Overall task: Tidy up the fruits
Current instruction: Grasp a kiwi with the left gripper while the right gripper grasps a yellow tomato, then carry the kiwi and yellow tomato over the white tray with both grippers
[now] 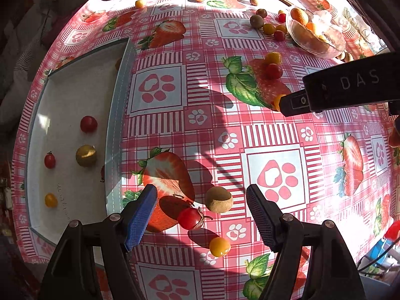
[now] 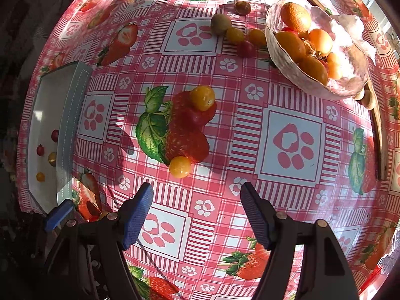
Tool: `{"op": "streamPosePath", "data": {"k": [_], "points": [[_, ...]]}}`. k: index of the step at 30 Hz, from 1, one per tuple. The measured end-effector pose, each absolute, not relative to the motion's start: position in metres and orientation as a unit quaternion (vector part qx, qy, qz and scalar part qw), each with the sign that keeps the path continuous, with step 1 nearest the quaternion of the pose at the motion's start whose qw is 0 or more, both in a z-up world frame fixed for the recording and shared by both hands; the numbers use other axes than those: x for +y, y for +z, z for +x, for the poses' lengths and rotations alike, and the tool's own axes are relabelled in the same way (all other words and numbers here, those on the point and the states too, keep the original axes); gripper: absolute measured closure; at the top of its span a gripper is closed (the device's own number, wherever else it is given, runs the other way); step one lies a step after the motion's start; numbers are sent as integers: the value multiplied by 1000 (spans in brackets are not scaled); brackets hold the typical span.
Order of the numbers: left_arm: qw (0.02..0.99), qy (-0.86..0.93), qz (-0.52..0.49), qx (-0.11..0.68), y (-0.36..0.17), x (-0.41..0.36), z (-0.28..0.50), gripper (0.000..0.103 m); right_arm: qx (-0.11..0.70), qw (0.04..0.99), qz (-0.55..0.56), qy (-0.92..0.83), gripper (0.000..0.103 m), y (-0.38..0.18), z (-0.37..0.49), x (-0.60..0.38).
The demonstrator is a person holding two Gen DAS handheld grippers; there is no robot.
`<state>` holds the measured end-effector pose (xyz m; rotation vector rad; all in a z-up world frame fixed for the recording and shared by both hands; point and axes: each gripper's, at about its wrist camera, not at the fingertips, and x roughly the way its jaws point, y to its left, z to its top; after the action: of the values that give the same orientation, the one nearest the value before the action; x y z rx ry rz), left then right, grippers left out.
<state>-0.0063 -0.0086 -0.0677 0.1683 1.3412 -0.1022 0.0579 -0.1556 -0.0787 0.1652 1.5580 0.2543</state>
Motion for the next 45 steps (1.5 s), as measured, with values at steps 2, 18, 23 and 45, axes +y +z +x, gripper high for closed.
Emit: {"op": "streamPosePath", "data": {"k": [2, 18, 23, 45], "points": [[775, -48, 88, 624, -74, -10, -5, 28, 701, 700, 70, 120, 30, -83, 62, -149], [762, -92, 89, 634, -85, -27, -13, 63, 691, 712, 1, 122, 76, -93, 74, -101], [756, -104, 59, 643, -81, -35, -17, 75, 693, 708, 30, 131, 83, -85, 67, -105], [768, -56, -70, 635, -24, 21, -39, 75, 705, 689, 103, 135, 83, -58, 16, -166]]}}
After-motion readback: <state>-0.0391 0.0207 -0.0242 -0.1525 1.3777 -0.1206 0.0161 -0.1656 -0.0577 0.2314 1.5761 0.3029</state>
